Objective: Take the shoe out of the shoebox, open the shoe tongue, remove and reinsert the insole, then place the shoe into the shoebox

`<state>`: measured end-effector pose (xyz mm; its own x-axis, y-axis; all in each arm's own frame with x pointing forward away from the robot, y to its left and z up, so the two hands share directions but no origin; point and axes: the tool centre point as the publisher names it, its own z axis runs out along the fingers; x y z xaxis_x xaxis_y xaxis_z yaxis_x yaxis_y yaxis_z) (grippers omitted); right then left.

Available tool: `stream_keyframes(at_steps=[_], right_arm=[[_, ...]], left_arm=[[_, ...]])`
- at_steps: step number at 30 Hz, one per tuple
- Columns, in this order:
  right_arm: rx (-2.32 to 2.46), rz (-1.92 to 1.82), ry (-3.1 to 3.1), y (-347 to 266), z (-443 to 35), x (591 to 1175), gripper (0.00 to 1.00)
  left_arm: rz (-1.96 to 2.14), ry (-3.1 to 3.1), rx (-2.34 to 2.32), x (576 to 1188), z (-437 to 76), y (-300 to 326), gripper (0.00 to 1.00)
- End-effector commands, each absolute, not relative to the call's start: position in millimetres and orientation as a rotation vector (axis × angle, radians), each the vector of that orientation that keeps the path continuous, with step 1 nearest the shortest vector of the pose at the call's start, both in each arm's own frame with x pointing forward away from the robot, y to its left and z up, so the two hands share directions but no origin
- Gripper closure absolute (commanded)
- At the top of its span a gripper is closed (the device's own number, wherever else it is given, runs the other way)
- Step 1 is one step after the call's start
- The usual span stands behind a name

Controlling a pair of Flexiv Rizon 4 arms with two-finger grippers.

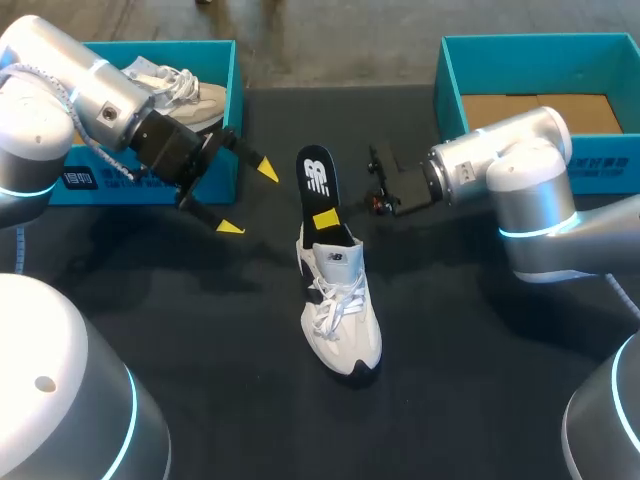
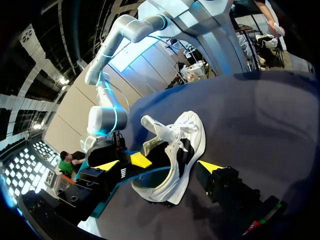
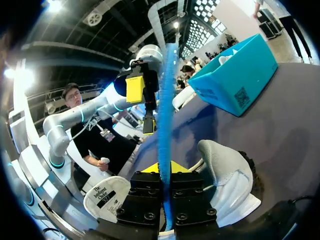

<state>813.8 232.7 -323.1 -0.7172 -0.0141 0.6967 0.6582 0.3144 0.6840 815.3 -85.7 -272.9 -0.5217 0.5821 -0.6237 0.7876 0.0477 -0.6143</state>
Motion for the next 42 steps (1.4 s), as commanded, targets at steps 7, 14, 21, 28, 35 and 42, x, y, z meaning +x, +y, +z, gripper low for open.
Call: stream_keyframes(at_steps=[7,14,21,28,35,42], right_arm=[[-0.579,-1.324,-1.964,230.2,-338.0,794.4,1.0],[-0.614,-1.309,-1.944,225.6,-346.3,782.0,1.0],[-0.59,-1.337,-1.978,228.9,-335.0,789.9,0.74],[-0.568,-1.354,-2.008,230.9,-324.0,797.3,0.65],[-0.554,-1.358,-2.03,230.3,-319.9,808.8,0.67],[-0.541,-1.32,-2.024,233.4,-324.8,807.6,1.0]], left_arm=[[-1.466,2.115,1.41,813.1,-274.5,-86.0,0.0],[-1.47,2.115,1.419,813.7,-275.3,-88.5,0.0],[-1.473,2.11,1.431,813.5,-274.9,-90.0,0.0],[-1.471,2.101,1.428,811.2,-273.9,-87.6,0.0],[-1.468,2.099,1.428,810.8,-273.6,-86.2,0.0],[-1.465,2.101,1.431,808.6,-273.4,-85.5,0.0]])
